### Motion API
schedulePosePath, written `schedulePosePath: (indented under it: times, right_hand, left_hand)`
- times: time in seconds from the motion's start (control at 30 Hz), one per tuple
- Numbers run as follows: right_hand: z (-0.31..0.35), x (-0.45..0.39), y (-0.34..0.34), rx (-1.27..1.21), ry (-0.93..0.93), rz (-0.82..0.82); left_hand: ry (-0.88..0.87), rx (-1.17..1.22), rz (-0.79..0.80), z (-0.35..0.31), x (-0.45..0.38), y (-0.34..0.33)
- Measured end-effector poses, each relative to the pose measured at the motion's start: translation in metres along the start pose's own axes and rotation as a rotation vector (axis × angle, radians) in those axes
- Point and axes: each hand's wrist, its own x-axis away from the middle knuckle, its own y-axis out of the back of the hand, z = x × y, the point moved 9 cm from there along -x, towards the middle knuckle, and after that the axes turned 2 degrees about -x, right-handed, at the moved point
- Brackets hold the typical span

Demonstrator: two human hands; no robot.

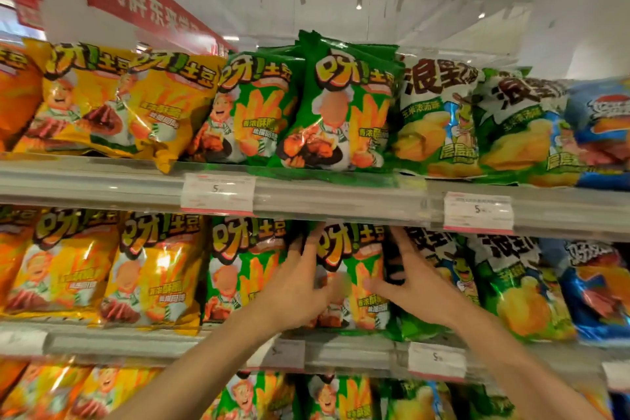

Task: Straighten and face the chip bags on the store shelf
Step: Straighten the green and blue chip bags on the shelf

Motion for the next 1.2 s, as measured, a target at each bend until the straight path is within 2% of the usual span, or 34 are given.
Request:
schedulePosePath:
  times: [0.1,0.27,0.53,0.6,0.67,0.73,0.8,0.87,1.0,1.2]
  right_hand:
    - [0.006,-0.007,-0.002,-0.132,0.061,0.051]
    - [0.01,-0.008,0.0,-0.131,0.111,0.049]
    - [0.02,-0.002,0.0,-0.049,0.139,0.012]
    - [0.015,0.0,-0.003,-0.044,0.115,0.01]
    - [0.013,0.008,0.0,0.025,0.113,-0.057]
    - [0.019,0.017,0.002,0.166,0.133,-0.19]
    - [0.034,0.024,-0.003,0.325,0.193,-0.334]
    - [0.05,0.022,-0.017,0.473,0.251,-0.427]
    - [0.064,0.01,-0.044,0.565,0.264,-0.463]
    - [0.058,0.001,-0.054,0.606,0.224,-0.467]
  left_hand:
    - [0.071,0.077,0.034,-0.001,-0.008,-0.004]
    - [0.072,0.213,-0.03,0.002,-0.015,-0.001]
    - [0.011,0.237,-0.052,0.0,-0.02,0.0]
    - [-0.021,0.169,-0.064,-0.005,-0.013,0.003]
    - [-0.067,0.061,-0.113,-0.012,0.004,0.009]
    - [-0.166,-0.056,-0.247,-0.016,0.023,0.021]
    - [-0.265,-0.269,-0.378,-0.011,0.037,0.032]
    - [-0.259,-0.467,-0.437,0.006,0.04,0.038]
    - [-0.118,-0.583,-0.417,0.045,0.034,0.041]
    - [-0.14,-0.586,-0.384,0.062,0.027,0.034]
